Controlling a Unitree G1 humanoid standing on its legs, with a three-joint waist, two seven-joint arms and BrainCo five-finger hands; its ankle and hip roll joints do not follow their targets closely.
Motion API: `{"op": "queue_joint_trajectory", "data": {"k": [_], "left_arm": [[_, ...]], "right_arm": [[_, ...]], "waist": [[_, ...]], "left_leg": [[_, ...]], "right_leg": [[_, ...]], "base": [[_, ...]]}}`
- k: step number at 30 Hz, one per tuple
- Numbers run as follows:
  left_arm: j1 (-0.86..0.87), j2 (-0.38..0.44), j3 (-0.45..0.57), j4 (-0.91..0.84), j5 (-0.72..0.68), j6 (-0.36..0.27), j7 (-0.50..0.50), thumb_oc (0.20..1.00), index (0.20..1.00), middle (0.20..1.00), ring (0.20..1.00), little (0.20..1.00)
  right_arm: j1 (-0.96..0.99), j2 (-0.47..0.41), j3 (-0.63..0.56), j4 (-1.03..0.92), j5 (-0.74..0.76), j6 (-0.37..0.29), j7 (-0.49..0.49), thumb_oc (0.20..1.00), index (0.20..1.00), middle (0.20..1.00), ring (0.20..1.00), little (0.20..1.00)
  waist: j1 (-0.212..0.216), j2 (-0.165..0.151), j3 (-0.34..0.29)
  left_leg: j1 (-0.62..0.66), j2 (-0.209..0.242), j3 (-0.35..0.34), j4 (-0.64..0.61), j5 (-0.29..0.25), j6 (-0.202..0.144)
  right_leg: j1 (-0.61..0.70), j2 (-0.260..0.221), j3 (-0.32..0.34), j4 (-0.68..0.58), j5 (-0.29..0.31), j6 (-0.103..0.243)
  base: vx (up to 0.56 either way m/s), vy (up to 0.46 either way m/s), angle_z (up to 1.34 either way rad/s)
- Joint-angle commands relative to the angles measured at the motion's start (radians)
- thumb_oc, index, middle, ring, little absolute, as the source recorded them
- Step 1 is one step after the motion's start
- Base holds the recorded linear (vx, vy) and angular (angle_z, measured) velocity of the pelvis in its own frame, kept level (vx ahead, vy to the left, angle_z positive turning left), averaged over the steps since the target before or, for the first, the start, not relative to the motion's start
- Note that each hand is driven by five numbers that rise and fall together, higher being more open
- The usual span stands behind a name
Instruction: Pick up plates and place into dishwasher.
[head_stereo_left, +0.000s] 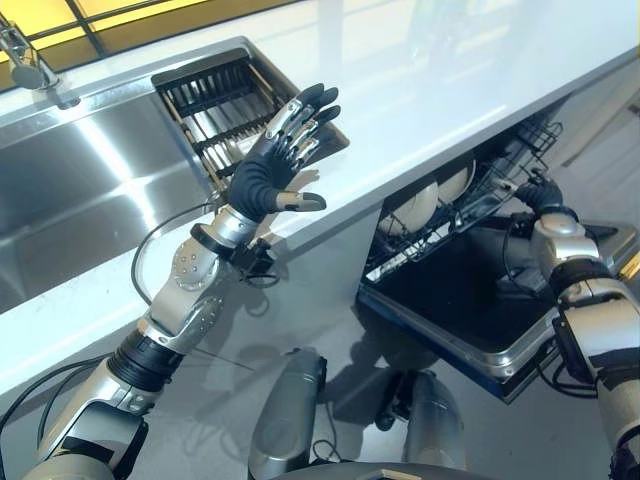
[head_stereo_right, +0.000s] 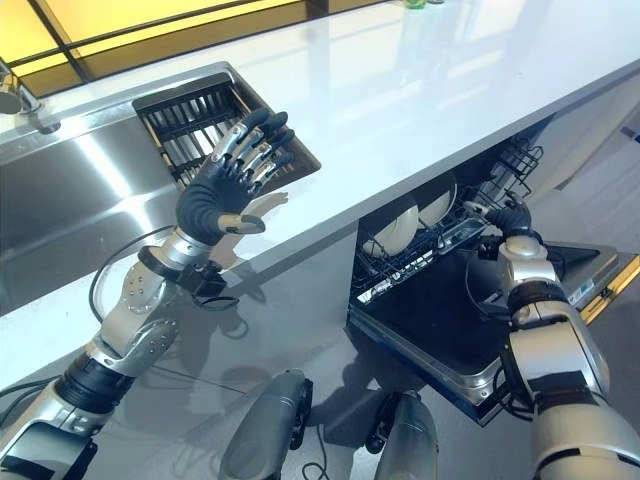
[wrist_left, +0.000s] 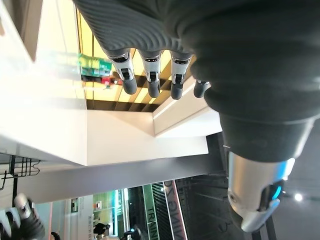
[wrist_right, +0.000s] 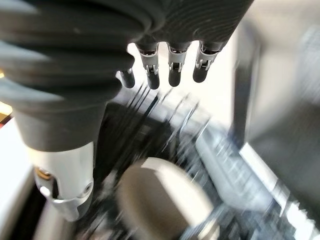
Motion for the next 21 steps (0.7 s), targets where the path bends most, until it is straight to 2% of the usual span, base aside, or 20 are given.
{"op": "queue_joint_trajectory", "data": {"k": [1, 4, 6, 7, 11, 14, 16, 19, 21], "left_arm": [[0.021, -0.042, 0.018, -0.032, 0.058, -0.076, 0.041, 1.0, 1.0, 1.0, 1.0, 1.0], [0.028, -0.056, 0.004, -0.039, 0.085, -0.088, 0.057, 1.0, 1.0, 1.0, 1.0, 1.0], [0.037, -0.067, -0.004, -0.046, 0.105, -0.097, 0.073, 1.0, 1.0, 1.0, 1.0, 1.0], [0.04, -0.07, -0.005, -0.048, 0.108, -0.099, 0.079, 1.0, 1.0, 1.0, 1.0, 1.0], [0.042, -0.079, -0.018, -0.052, 0.114, -0.103, 0.098, 1.0, 1.0, 1.0, 1.0, 1.0], [0.037, -0.068, -0.025, -0.061, 0.11, -0.098, 0.108, 1.0, 1.0, 1.0, 1.0, 1.0], [0.033, -0.057, -0.034, -0.065, 0.103, -0.102, 0.113, 1.0, 1.0, 1.0, 1.0, 1.0], [0.028, -0.045, -0.043, -0.074, 0.101, -0.103, 0.112, 1.0, 1.0, 1.0, 1.0, 1.0], [0.023, -0.04, -0.044, -0.079, 0.095, -0.098, 0.107, 1.0, 1.0, 1.0, 1.0, 1.0]], "right_arm": [[0.046, -0.049, -0.049, -0.124, -0.13, -0.093, -0.304, 1.0, 1.0, 1.0, 1.0, 1.0], [0.108, -0.029, -0.119, -0.161, -0.08, -0.134, -0.454, 1.0, 1.0, 1.0, 1.0, 1.0], [0.168, 0.008, -0.19, -0.166, -0.11, -0.167, -0.575, 1.0, 1.0, 1.0, 1.0, 1.0], [0.188, 0.019, -0.208, -0.17, -0.121, -0.161, -0.638, 1.0, 1.0, 1.0, 1.0, 1.0], [0.234, 0.042, -0.267, -0.096, -0.053, -0.136, -0.68, 1.0, 1.0, 1.0, 1.0, 1.0], [0.252, 0.046, -0.289, 0.0, 0.02, -0.148, -0.64, 1.0, 1.0, 1.0, 1.0, 1.0], [0.262, 0.053, -0.291, 0.059, 0.094, -0.13, -0.569, 1.0, 1.0, 1.0, 1.0, 1.0], [0.269, 0.063, -0.274, 0.122, 0.219, -0.064, -0.414, 1.0, 1.0, 1.0, 1.0, 1.0], [0.266, 0.069, -0.26, 0.158, 0.297, -0.064, -0.296, 1.0, 1.0, 1.0, 1.0, 1.0]], "waist": [[-0.051, 0.018, 0.056], [-0.071, 0.02, 0.057], [-0.084, 0.026, 0.059], [-0.091, 0.029, 0.061], [-0.102, 0.041, 0.062], [-0.1, 0.047, 0.061], [-0.095, 0.053, 0.066], [-0.084, 0.06, 0.073], [-0.078, 0.064, 0.076]], "left_leg": [[0.084, 0.012, 0.083, -0.058, -0.093, 0.092], [0.094, 0.014, 0.092, -0.06, -0.101, 0.093], [0.1, 0.014, 0.097, -0.057, -0.11, 0.093], [0.102, 0.014, 0.1, -0.055, -0.114, 0.094], [0.104, 0.01, 0.108, -0.049, -0.12, 0.097], [0.098, 0.005, 0.11, -0.053, -0.109, 0.098], [0.095, 0.001, 0.109, -0.049, -0.113, 0.098], [0.085, -0.006, 0.104, -0.046, -0.106, 0.095], [0.079, -0.009, 0.101, -0.044, -0.104, 0.094]], "right_leg": [[0.114, 0.042, 0.054, 0.009, -0.084, -0.074], [0.12, 0.053, 0.065, 0.002, -0.083, -0.07], [0.125, 0.06, 0.074, -0.002, -0.085, -0.067], [0.126, 0.063, 0.078, -0.002, -0.085, -0.066], [0.12, 0.069, 0.091, 0.003, -0.087, -0.064], [0.113, 0.069, 0.092, -0.002, -0.078, -0.066], [0.107, 0.069, 0.091, 0.008, -0.084, -0.066], [0.096, 0.065, 0.085, 0.019, -0.087, -0.07], [0.089, 0.062, 0.082, 0.027, -0.089, -0.072]], "base": [[-0.02, 0.059, -0.12], [-0.01, 0.057, -0.12], [0.01, 0.064, 0.03], [0.02, 0.053, 0.06], [0.01, 0.036, -0.2], [-0.01, -0.002, -0.23], [-0.02, -0.027, -0.1], [-0.02, -0.023, -0.03], [-0.01, -0.019, 0.01]]}}
